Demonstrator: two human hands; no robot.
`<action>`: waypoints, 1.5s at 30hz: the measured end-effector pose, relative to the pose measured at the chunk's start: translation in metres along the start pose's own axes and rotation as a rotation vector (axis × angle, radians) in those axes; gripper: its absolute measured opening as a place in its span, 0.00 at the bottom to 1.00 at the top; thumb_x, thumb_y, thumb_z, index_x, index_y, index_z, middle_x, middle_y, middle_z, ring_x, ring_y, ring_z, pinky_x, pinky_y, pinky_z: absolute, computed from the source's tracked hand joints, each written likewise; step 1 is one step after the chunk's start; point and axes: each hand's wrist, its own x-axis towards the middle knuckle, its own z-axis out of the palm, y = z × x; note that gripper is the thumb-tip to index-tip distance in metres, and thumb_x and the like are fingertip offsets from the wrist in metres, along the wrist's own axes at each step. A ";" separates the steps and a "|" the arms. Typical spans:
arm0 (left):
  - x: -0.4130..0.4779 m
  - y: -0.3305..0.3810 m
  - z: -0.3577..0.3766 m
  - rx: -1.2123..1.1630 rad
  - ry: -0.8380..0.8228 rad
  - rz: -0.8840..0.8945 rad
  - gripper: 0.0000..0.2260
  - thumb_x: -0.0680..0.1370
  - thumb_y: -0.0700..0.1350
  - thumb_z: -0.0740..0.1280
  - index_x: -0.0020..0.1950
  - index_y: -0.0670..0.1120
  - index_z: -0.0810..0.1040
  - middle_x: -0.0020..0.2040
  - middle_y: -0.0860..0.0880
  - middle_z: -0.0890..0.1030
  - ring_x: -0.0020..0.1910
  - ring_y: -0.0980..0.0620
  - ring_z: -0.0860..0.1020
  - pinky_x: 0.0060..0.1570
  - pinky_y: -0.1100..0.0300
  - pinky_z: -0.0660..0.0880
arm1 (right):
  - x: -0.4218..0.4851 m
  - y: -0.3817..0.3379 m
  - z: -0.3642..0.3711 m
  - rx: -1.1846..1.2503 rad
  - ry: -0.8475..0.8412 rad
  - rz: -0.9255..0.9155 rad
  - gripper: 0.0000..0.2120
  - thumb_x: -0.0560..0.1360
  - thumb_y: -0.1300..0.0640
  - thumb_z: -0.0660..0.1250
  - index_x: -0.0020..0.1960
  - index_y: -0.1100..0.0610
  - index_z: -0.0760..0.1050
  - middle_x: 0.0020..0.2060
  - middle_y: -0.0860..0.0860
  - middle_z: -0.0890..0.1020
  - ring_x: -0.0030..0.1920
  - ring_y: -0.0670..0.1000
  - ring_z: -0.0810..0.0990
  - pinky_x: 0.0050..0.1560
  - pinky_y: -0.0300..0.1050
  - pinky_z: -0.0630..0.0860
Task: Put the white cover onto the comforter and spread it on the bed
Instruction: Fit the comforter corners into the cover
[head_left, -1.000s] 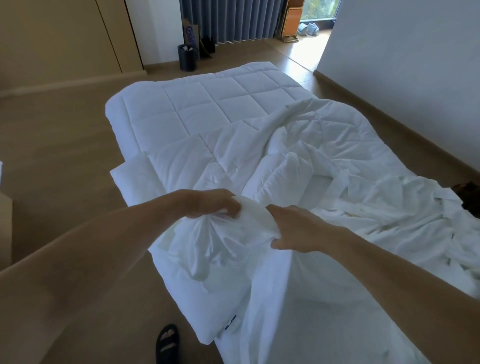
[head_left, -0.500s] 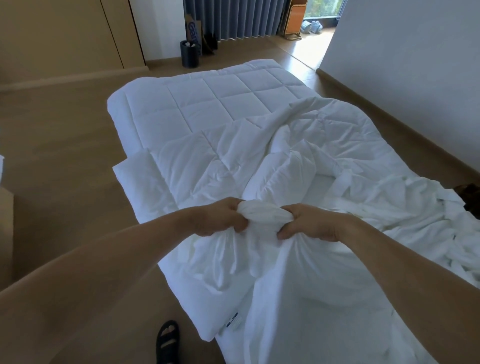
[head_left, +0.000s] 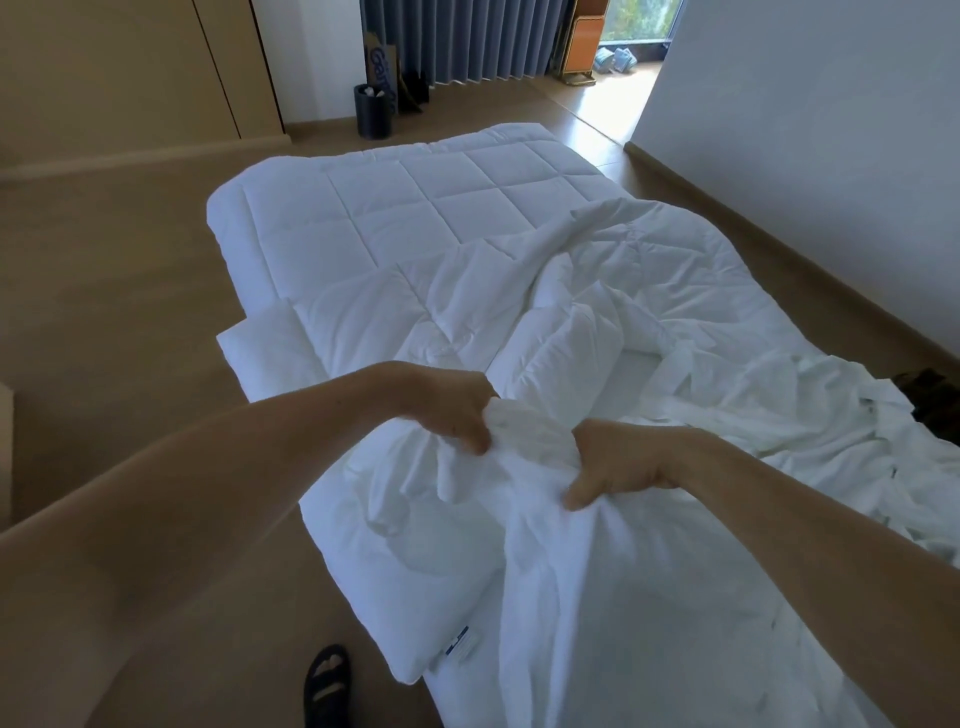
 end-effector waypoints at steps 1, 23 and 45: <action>0.001 -0.003 0.000 0.006 0.025 -0.005 0.05 0.71 0.37 0.69 0.37 0.43 0.76 0.34 0.49 0.75 0.34 0.52 0.73 0.34 0.61 0.70 | 0.000 -0.002 -0.001 -0.006 0.021 0.001 0.28 0.56 0.50 0.74 0.55 0.59 0.80 0.50 0.57 0.85 0.50 0.59 0.85 0.53 0.58 0.82; 0.014 -0.009 0.041 -0.940 0.004 0.369 0.31 0.65 0.40 0.74 0.68 0.39 0.73 0.61 0.37 0.79 0.61 0.37 0.78 0.60 0.42 0.76 | -0.021 -0.032 -0.027 0.419 0.330 -0.207 0.15 0.71 0.62 0.76 0.56 0.53 0.81 0.50 0.51 0.86 0.51 0.47 0.84 0.54 0.40 0.78; -0.015 -0.031 0.020 -0.290 -0.079 -0.044 0.21 0.67 0.46 0.80 0.58 0.50 0.80 0.49 0.55 0.84 0.48 0.58 0.82 0.48 0.68 0.77 | -0.001 -0.014 -0.018 -0.182 0.105 -0.016 0.20 0.62 0.53 0.82 0.51 0.52 0.81 0.45 0.48 0.85 0.47 0.49 0.84 0.46 0.41 0.79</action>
